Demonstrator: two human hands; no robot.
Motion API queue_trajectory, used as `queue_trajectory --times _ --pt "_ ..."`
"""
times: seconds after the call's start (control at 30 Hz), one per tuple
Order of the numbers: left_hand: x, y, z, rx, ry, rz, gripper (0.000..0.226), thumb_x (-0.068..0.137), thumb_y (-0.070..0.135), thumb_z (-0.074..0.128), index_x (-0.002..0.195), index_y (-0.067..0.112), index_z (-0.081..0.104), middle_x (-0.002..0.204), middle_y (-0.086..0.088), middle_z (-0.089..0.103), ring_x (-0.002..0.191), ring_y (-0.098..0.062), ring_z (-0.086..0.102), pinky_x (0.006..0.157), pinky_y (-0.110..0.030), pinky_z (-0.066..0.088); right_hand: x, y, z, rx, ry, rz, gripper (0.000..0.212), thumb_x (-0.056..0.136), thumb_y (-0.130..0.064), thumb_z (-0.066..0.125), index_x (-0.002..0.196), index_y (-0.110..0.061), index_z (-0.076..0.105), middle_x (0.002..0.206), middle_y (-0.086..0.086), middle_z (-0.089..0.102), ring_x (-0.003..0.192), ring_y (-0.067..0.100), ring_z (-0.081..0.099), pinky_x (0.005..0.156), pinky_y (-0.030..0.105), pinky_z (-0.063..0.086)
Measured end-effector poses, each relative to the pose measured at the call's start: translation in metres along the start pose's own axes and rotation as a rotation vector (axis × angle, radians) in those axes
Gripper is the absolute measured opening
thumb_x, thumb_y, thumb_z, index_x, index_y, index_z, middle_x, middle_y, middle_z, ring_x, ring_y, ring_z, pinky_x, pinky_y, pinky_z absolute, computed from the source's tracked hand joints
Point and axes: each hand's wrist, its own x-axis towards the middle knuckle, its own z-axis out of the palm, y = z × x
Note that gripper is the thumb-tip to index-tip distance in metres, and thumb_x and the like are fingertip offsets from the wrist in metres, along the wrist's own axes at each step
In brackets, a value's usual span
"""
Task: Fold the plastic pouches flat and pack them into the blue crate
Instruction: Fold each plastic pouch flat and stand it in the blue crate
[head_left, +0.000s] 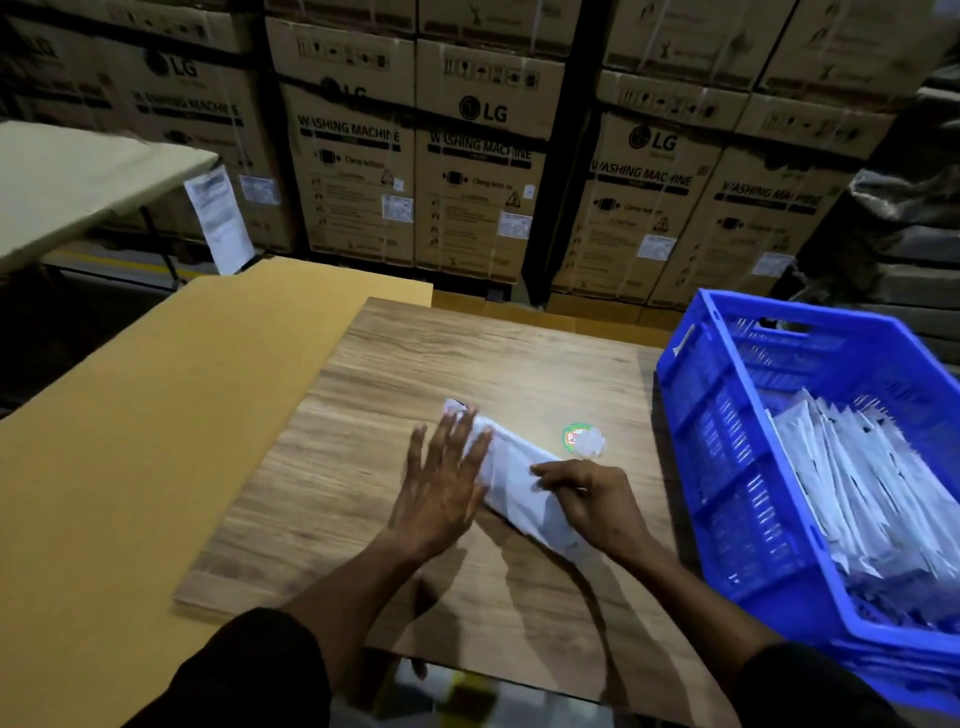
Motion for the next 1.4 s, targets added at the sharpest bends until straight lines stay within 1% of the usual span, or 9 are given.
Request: queue_trajectory --times 0.17,0.3,0.43,0.53,0.73,0.9,1.07,1.2,1.4 --pt "-0.008 0.009 0.018 -0.028 -0.291 0.122 0.062 0.097 0.053 0.037 0.149 0.02 0.049 0.16 -0.007 0.04 0.147 -0.028 0.039 0.114 -0.058 0.036 0.009 0.025 -0.02 -0.044 -0.208 0.348 0.049 0.073 0.008 0.054 0.078 -0.034 0.077 0.093 -0.013 0.077 0.096 0.01 0.072 0.091 0.036 0.056" --pt "-0.019 0.02 0.03 -0.034 -0.432 0.036 0.067 0.095 0.062 0.033 0.14 0.021 0.06 0.152 -0.008 0.052 0.137 -0.03 0.053 0.107 -0.066 0.037 0.001 0.026 -0.016 -0.566 -0.079 0.104 0.026 0.08 -0.009 0.064 0.101 -0.016 0.077 0.103 0.007 0.076 0.109 0.032 0.068 0.085 0.042 0.055" --pt "-0.017 0.033 0.031 -0.036 -0.336 0.049 0.068 0.098 0.055 0.034 0.139 0.008 0.06 0.15 -0.014 0.053 0.143 -0.029 0.046 0.114 -0.06 0.021 -0.029 0.028 0.02 -0.672 -0.265 -0.027 0.053 0.098 -0.04 0.035 0.13 -0.007 0.061 0.131 0.008 0.065 0.129 0.03 0.057 0.101 0.05 0.048" --pt "-0.009 0.04 0.033 -0.076 -0.345 0.1 0.066 0.102 0.05 0.032 0.142 0.004 0.057 0.152 -0.014 0.051 0.146 -0.027 0.041 0.118 -0.048 0.02 -0.055 0.042 0.037 -0.698 -0.396 0.047 0.071 0.105 -0.05 0.011 0.153 -0.005 0.035 0.159 0.008 0.036 0.15 0.024 0.027 0.118 0.052 0.028" --pt "-0.005 0.056 0.051 -0.205 -0.397 0.087 0.102 0.091 0.071 -0.018 0.161 0.007 0.019 0.169 -0.007 0.009 0.156 -0.022 0.0 0.125 -0.04 -0.008 -0.062 0.043 0.039 -0.773 -0.381 0.004 0.072 0.101 -0.05 0.034 0.158 -0.009 0.022 0.166 0.006 0.018 0.154 0.017 0.01 0.119 0.049 0.008" --pt "-0.009 0.052 0.053 -0.22 -0.423 0.092 0.106 0.084 0.074 -0.026 0.163 0.015 0.01 0.169 0.0 -0.005 0.156 -0.02 -0.01 0.123 -0.038 -0.011 -0.064 0.039 0.044 -0.765 -0.379 0.039 0.07 0.099 -0.047 0.038 0.157 -0.01 0.026 0.166 0.006 0.019 0.154 0.02 0.011 0.12 0.047 0.008" --pt "-0.012 0.05 0.059 -0.204 -0.42 0.075 0.082 0.104 0.063 0.005 0.153 0.01 0.043 0.162 -0.008 0.035 0.152 -0.025 0.028 0.12 -0.042 0.014 -0.063 0.04 0.044 -0.756 -0.38 0.042 0.069 0.099 -0.047 0.034 0.157 -0.01 0.028 0.166 0.005 0.019 0.154 0.018 0.011 0.12 0.048 0.01" --pt "-0.015 0.053 0.062 -0.248 -0.366 0.035 0.074 0.108 0.058 0.009 0.153 0.011 0.044 0.163 -0.005 0.035 0.152 -0.023 0.027 0.118 -0.043 0.016 -0.063 0.04 0.042 -0.767 -0.436 0.049 0.068 0.102 -0.052 0.029 0.157 -0.012 0.027 0.167 0.004 0.015 0.154 0.018 0.008 0.12 0.048 0.011" --pt "0.0 0.067 0.056 -0.322 -0.29 -0.186 0.071 0.111 0.047 0.007 0.134 0.015 0.067 0.143 0.001 0.061 0.138 -0.018 0.051 0.113 -0.038 0.027 -0.061 0.039 0.04 -0.759 -0.477 0.082 0.074 0.102 -0.06 0.012 0.158 -0.013 0.026 0.167 0.002 0.014 0.154 0.017 0.005 0.121 0.045 0.005"
